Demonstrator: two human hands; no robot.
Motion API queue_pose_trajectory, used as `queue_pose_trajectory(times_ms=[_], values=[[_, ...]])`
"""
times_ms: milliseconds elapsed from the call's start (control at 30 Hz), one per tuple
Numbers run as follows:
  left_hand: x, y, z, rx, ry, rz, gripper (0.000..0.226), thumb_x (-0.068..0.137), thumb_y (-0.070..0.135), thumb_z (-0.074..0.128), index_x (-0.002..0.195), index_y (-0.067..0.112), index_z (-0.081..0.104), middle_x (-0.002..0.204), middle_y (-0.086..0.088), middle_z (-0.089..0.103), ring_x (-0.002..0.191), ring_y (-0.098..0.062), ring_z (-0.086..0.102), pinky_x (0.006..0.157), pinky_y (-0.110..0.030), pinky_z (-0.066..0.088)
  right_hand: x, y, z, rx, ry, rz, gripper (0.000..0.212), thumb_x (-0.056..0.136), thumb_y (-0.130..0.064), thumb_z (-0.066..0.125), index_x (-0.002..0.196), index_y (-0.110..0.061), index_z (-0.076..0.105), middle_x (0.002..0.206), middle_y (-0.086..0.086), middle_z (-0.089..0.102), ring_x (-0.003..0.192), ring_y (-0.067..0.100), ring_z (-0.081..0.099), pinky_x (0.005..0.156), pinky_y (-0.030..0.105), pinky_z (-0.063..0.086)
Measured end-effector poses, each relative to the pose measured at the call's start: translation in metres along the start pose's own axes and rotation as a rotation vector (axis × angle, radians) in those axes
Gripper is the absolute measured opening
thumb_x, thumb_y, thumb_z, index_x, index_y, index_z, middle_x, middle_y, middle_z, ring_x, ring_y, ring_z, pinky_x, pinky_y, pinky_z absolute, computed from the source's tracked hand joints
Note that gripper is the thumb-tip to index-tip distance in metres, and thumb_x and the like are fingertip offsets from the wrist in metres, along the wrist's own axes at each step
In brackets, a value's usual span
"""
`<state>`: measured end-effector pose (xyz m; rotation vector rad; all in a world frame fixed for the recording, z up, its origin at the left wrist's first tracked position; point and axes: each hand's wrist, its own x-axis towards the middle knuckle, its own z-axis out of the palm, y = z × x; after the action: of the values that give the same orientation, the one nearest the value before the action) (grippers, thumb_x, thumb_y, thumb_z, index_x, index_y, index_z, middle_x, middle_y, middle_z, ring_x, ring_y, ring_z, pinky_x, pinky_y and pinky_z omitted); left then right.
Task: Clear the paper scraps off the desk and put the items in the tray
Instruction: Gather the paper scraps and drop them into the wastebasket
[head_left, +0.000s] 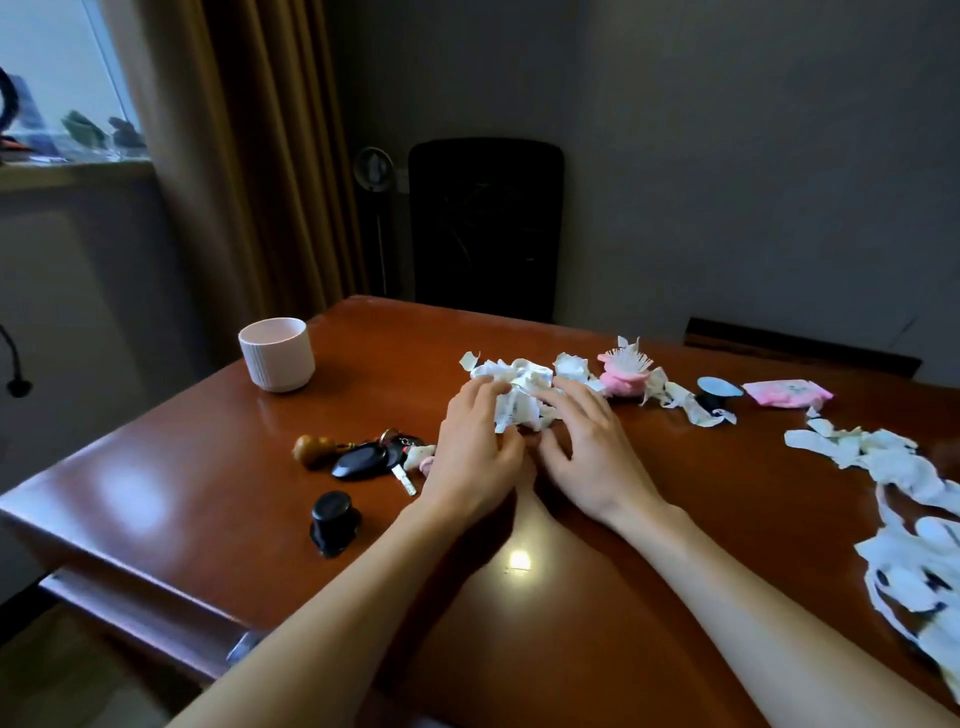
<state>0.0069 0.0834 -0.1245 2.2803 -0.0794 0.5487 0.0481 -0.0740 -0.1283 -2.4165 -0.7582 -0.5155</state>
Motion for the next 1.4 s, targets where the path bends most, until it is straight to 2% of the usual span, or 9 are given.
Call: queue_pose_trajectory(times_ms=[200,367,533,600,767,1000,1133,1233,1400], values=[[0.03,-0.01,0.016,0.037,0.033,-0.071,0.05,0.094,0.028,0.051,0.143,0.024,0.04,0.158,0.002,0.024,0.147,-0.018,0.014,0.118,-0.042,0.017,0.023,0.015,0.012,-0.032,-0.035,0.057,0.05,0.098,-0.037,0.048,0.145,-0.024,0.038,0.159,0.003,0.026,0.149,0.019,0.014,0.121,0.039,0.017],[0.06,-0.022,0.014,-0.069,0.051,-0.111,0.055,0.088,0.035,0.039,0.142,0.025,0.044,0.155,0.002,0.034,0.145,-0.014,0.021,0.119,-0.047,0.021,0.045,0.026,0.021,-0.232,-0.09,0.01,0.061,0.1,-0.053,0.029,0.154,-0.026,0.02,0.164,0.005,0.008,0.151,0.019,-0.007,0.123,0.043,0.0],[0.088,-0.028,0.019,-0.031,-0.064,-0.118,0.053,0.09,0.044,0.03,0.139,0.035,0.049,0.155,0.006,0.037,0.148,-0.016,0.02,0.12,-0.049,0.016,0.051,0.03,0.026,-0.22,-0.163,0.083,0.074,0.093,-0.067,0.024,0.156,-0.031,0.007,0.165,0.003,-0.003,0.149,0.021,-0.019,0.121,0.049,-0.004],[0.091,-0.031,0.021,-0.035,-0.092,-0.136,0.046,0.095,0.043,0.031,0.135,0.034,0.054,0.148,0.002,0.047,0.143,-0.02,0.033,0.117,-0.051,0.024,0.052,0.03,0.026,-0.212,-0.216,0.124,0.079,0.091,-0.069,0.024,0.156,-0.029,0.003,0.165,0.004,-0.004,0.149,0.023,-0.02,0.121,0.049,-0.005],[0.092,-0.042,0.02,-0.096,-0.02,-0.176,0.034,0.099,0.022,0.038,0.125,0.021,0.06,0.127,0.001,0.061,0.113,-0.011,0.054,0.09,-0.026,0.043,0.055,0.028,0.026,-0.194,-0.272,0.152,0.075,0.093,-0.063,0.032,0.154,-0.025,0.01,0.161,-0.001,0.02,0.149,0.024,0.007,0.122,0.045,0.008],[0.096,-0.048,0.015,-0.137,0.081,-0.214,0.037,0.097,0.008,0.034,0.123,0.013,0.06,0.124,-0.003,0.061,0.106,-0.011,0.054,0.088,-0.026,0.049,0.053,0.024,0.024,-0.241,-0.12,0.116,0.057,0.092,-0.054,0.042,0.141,-0.025,0.036,0.131,-0.002,0.048,0.126,0.021,0.038,0.11,0.036,0.028],[0.1,-0.058,0.012,-0.09,0.093,-0.214,0.044,0.091,-0.002,0.034,0.123,0.013,0.06,0.127,-0.004,0.061,0.115,-0.017,0.055,0.094,-0.027,0.046,0.054,0.027,0.026,-0.27,-0.105,0.104,0.063,0.092,-0.054,0.04,0.147,-0.025,0.028,0.146,0.001,0.033,0.136,0.021,0.023,0.116,0.04,0.019],[0.101,-0.065,0.01,-0.016,0.075,-0.188,0.051,0.087,-0.006,0.035,0.127,0.016,0.058,0.133,-0.005,0.058,0.129,-0.022,0.045,0.105,-0.037,0.042,0.056,0.028,0.027,-0.28,-0.154,0.105,0.072,0.093,-0.055,0.035,0.155,-0.026,0.012,0.163,0.004,0.001,0.149,0.022,-0.009,0.122,0.046,0.002],[0.101,-0.061,0.011,0.251,-0.038,-0.14,0.061,0.085,-0.003,0.036,0.138,0.025,0.05,0.15,0.002,0.043,0.143,-0.019,0.026,0.114,-0.044,0.013,0.059,0.031,0.028,-0.266,-0.274,0.116,0.077,0.093,-0.056,0.028,0.156,-0.026,-0.003,0.164,0.004,-0.014,0.148,0.017,-0.024,0.121,0.045,-0.008]])
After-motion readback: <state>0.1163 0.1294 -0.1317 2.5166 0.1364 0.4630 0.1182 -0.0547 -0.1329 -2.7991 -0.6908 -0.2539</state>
